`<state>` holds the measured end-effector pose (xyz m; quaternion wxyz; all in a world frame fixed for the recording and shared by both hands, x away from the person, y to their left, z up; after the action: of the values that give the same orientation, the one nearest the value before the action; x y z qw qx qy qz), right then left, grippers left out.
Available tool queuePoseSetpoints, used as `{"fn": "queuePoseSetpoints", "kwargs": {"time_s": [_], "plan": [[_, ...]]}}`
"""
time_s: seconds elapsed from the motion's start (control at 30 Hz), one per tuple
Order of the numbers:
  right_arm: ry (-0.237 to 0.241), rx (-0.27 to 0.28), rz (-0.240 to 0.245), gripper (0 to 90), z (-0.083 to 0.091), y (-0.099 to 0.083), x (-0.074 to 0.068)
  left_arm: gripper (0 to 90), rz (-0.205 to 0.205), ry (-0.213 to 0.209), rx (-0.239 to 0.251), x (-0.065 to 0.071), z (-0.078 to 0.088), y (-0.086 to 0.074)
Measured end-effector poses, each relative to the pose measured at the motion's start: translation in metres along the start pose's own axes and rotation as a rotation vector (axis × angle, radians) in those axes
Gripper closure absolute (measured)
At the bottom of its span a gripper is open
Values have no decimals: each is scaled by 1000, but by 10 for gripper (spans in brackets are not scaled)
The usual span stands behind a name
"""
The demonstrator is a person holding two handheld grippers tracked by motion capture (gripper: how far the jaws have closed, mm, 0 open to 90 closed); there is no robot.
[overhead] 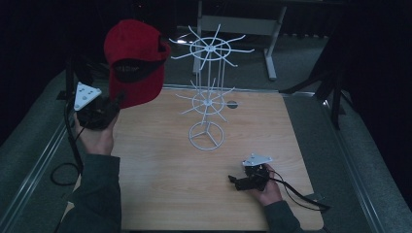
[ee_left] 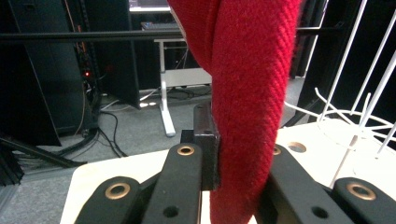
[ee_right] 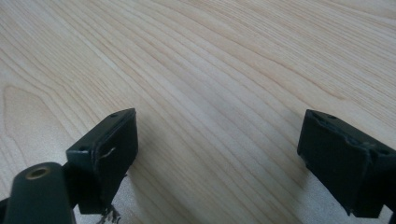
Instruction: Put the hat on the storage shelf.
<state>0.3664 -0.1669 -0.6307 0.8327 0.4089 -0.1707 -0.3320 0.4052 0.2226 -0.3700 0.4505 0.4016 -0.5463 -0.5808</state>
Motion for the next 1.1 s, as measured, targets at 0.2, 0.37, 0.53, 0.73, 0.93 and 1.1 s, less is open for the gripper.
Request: {"fn": "queuePoseSetpoints", "kwargs": {"time_s": [0.2,0.37,0.53,0.73,0.93,1.1], "plan": [[0,0,0,120,0,0,0,860,-2,-4,13,0,0,8],[0,0,0,120,0,0,0,860,1,-5,16,1,-2,13],[0,0,0,120,0,0,0,860,4,-8,16,2,-5,14],[0,0,0,120,0,0,0,860,12,-5,27,4,-7,18],[0,0,0,120,0,0,0,860,20,-6,32,4,-7,19],[0,0,0,120,0,0,0,860,21,-5,34,4,-7,20]]}}
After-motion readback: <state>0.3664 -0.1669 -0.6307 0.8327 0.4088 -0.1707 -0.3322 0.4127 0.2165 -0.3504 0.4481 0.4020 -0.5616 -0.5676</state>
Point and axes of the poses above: each handheld gripper's, and its own axes: z roughly backward along the jaws, y roughly out of its top, x roughly to its right, the point moved 9 cm from there along -z, roughly forward along the jaws, and after that the axes turned 7 degrees about x, right-handed, at the moved point
